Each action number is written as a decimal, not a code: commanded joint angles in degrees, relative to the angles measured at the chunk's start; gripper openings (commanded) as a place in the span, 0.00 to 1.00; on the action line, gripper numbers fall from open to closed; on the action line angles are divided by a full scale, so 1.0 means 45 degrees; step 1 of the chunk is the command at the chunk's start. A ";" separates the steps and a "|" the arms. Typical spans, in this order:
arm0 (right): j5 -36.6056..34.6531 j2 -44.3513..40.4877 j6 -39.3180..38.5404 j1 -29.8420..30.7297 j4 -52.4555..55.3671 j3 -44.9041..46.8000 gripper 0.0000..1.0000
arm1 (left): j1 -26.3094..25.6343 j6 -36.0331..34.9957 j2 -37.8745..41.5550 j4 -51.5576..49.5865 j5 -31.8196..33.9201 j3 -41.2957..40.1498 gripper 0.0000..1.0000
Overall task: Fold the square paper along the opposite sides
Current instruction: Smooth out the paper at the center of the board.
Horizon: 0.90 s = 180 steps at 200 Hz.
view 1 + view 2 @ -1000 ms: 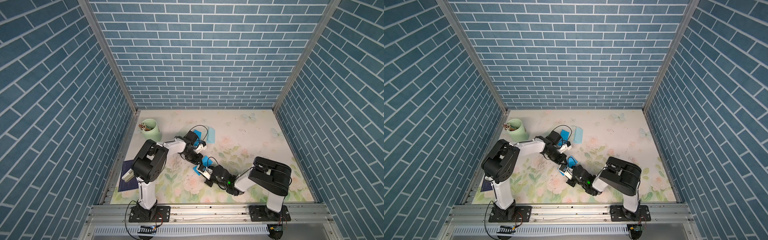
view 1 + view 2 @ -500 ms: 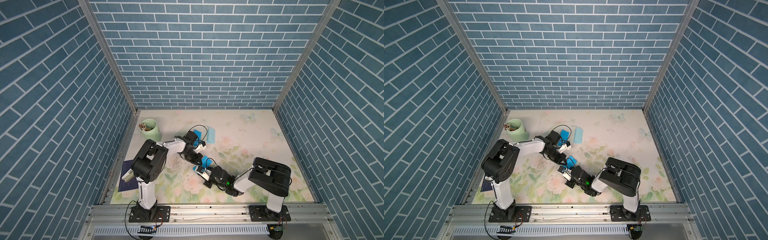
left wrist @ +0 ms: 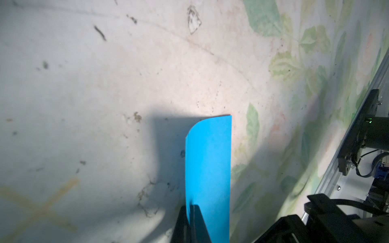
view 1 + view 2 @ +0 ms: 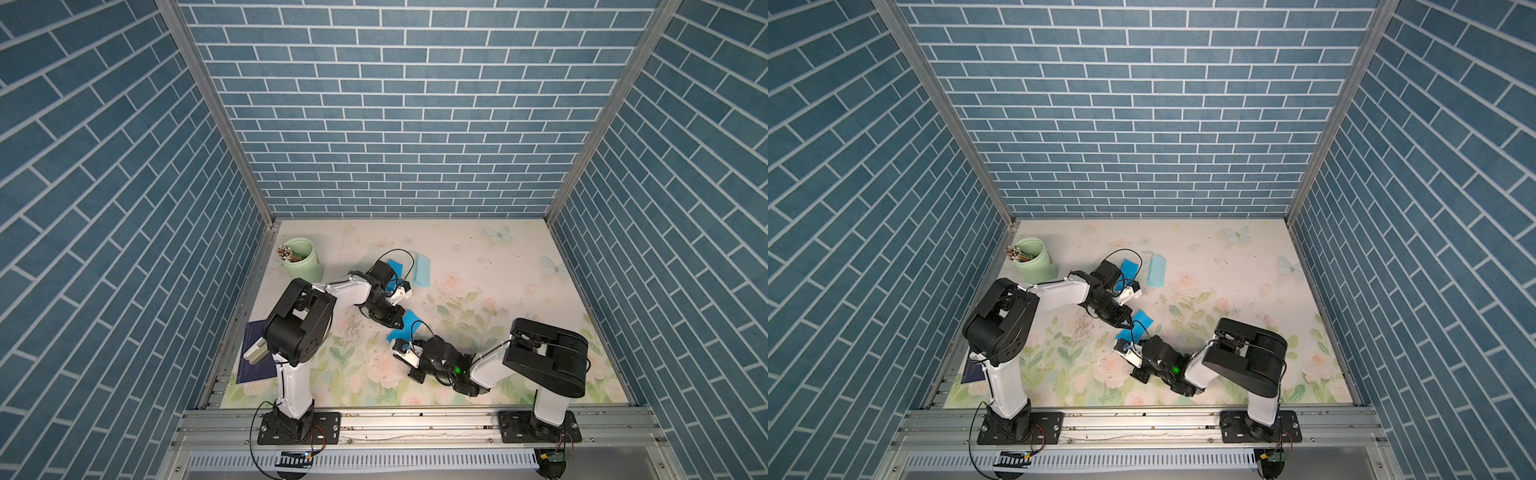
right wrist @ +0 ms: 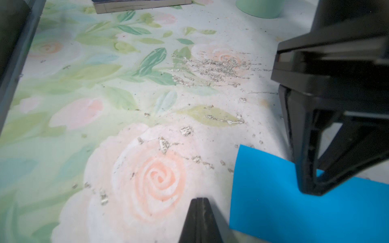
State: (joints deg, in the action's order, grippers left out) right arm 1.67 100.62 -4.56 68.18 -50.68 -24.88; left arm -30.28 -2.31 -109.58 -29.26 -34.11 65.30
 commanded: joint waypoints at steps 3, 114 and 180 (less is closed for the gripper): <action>-0.1221 -0.2818 0.0026 -0.0393 0.0545 0.0664 0.00 | 0.0129 0.0149 -0.0566 -0.0381 0.1383 -0.0523 0.00; 0.0021 -0.0202 -0.0082 -0.3092 -0.0881 -0.0722 0.00 | -0.0112 0.5206 0.1740 0.2162 0.1285 -0.2877 0.00; -0.0670 0.1508 0.0156 -0.2826 -0.0860 -0.1032 0.00 | -0.0142 0.5354 0.1791 0.2107 0.1547 -0.2889 0.00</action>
State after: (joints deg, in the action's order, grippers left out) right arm 0.08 105.19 -5.76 55.83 -53.56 -29.32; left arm -30.74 21.10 -101.30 -18.26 -31.53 53.47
